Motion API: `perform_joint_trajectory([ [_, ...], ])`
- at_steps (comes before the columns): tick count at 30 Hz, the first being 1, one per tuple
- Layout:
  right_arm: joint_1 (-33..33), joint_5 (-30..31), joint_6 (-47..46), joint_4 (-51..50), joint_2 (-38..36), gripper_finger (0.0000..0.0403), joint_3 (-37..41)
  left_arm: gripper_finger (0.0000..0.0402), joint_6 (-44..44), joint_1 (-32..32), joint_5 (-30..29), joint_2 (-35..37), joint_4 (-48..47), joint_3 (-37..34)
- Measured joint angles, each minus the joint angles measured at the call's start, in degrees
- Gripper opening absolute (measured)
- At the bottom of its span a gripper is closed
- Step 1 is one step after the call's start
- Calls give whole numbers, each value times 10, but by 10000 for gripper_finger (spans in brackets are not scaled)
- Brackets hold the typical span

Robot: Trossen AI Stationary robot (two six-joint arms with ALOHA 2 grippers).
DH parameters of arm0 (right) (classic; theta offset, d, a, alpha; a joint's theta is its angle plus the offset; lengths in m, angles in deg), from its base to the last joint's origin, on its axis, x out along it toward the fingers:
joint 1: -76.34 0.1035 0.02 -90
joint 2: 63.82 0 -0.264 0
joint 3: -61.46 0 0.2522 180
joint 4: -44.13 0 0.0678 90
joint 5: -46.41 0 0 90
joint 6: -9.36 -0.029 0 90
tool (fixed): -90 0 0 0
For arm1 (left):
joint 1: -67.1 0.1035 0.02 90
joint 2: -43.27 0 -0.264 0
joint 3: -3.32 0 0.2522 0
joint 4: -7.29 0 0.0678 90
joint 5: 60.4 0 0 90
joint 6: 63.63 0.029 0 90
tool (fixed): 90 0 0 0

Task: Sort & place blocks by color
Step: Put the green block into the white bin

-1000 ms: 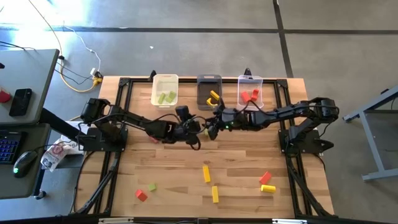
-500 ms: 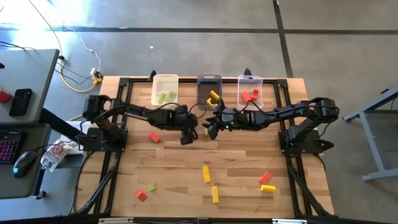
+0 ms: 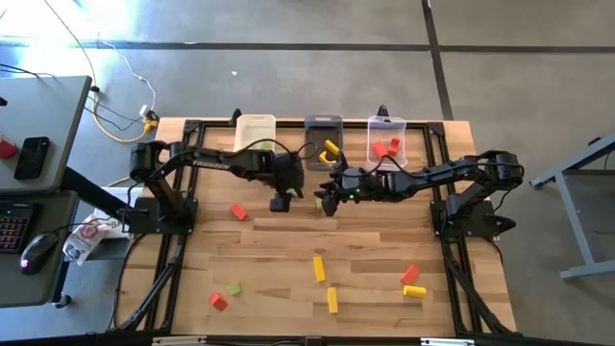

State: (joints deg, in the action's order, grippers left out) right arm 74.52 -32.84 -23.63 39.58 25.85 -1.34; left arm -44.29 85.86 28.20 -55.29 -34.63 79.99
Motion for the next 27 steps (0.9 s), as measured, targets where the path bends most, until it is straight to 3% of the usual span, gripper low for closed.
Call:
perform_joint_trajectory([
  [17, 0, 0, 0, 0, 0, 163, 0, 229, 19, 5, 7, 0, -3, 0],
  [27, 0, 0, 0, 0, 0, 163, 0, 229, 38, 5, -10, -42, 17, -1],
])
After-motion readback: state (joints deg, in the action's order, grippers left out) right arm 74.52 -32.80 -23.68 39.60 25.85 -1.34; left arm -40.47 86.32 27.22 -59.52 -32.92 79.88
